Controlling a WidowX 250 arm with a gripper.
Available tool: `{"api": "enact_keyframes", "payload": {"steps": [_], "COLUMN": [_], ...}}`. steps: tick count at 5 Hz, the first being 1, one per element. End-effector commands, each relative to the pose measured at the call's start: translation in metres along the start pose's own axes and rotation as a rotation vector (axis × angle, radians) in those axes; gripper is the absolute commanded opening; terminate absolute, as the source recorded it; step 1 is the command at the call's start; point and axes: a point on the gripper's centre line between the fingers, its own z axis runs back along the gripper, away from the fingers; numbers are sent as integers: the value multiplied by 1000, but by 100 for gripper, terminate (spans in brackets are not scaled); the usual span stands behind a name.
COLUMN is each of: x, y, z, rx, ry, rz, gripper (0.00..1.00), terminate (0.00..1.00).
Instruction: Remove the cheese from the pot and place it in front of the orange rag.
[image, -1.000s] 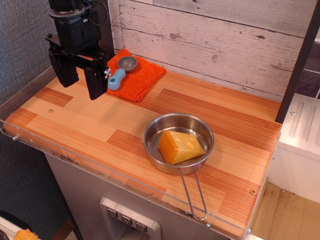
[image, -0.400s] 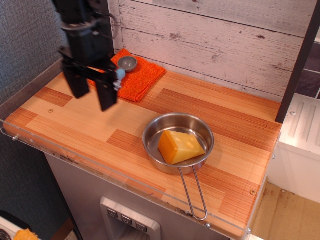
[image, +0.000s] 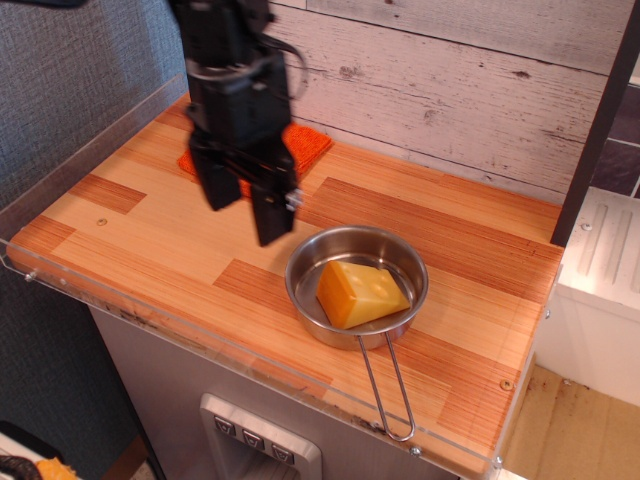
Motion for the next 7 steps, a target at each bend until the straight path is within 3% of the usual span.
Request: {"api": "enact_keyframes", "payload": {"steps": [1, 6, 7], "x": [14, 30, 33], "y": [-48, -50, -50], "z": [-5, -50, -55], "rx": [27, 54, 51], "ry": [-23, 39, 45], "rz": [-201, -229, -228], "gripper": [100, 100, 0], "terminate": [0, 0, 0]}}
